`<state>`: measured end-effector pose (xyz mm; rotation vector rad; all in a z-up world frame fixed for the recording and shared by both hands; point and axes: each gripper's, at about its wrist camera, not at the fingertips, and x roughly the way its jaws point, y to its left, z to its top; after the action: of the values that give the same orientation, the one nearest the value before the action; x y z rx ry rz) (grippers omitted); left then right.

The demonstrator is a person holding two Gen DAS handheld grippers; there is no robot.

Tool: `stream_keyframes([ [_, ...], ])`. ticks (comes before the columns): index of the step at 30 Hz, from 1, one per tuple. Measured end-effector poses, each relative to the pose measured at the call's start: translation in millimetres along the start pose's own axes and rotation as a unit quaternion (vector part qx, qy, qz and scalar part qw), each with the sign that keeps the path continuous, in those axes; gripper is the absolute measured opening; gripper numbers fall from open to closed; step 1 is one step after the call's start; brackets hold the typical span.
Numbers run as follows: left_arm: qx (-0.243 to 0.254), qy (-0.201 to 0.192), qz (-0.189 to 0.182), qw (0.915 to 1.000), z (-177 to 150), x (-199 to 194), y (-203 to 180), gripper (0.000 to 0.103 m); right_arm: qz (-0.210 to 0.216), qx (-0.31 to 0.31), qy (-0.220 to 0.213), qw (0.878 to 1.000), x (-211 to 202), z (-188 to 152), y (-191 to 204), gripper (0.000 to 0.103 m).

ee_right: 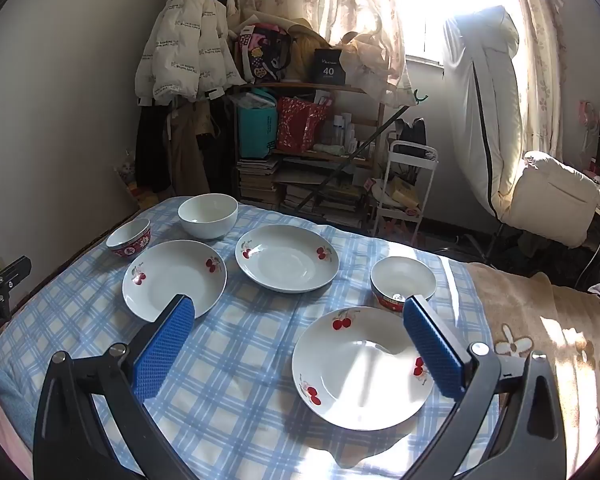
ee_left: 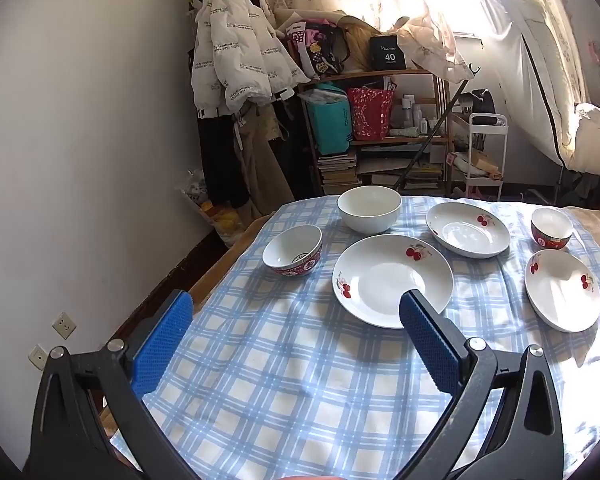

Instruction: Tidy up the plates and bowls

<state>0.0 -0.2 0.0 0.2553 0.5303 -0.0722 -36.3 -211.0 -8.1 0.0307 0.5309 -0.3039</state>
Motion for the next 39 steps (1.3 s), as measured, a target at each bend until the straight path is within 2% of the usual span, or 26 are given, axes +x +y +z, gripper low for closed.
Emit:
stream_keyframes([
  [3,0.002,0.003,-0.001,1.0000,0.9,2.3,-3.4,0.102,0.000,0.000,0.000,1.000,0.3,-0.2,0.0,0.103],
  [4,-0.012,-0.005,-0.006,0.9999,0.0,0.1,1.5,0.102,0.000,0.000,0.000,1.000,0.3,-0.2,0.0,0.103],
  [39,-0.008,-0.006,-0.001,1.0000,1.1,0.8,5.1,0.102,0.000,0.002,0.000,1.000,-1.1,-0.6,-0.6,0.103],
])
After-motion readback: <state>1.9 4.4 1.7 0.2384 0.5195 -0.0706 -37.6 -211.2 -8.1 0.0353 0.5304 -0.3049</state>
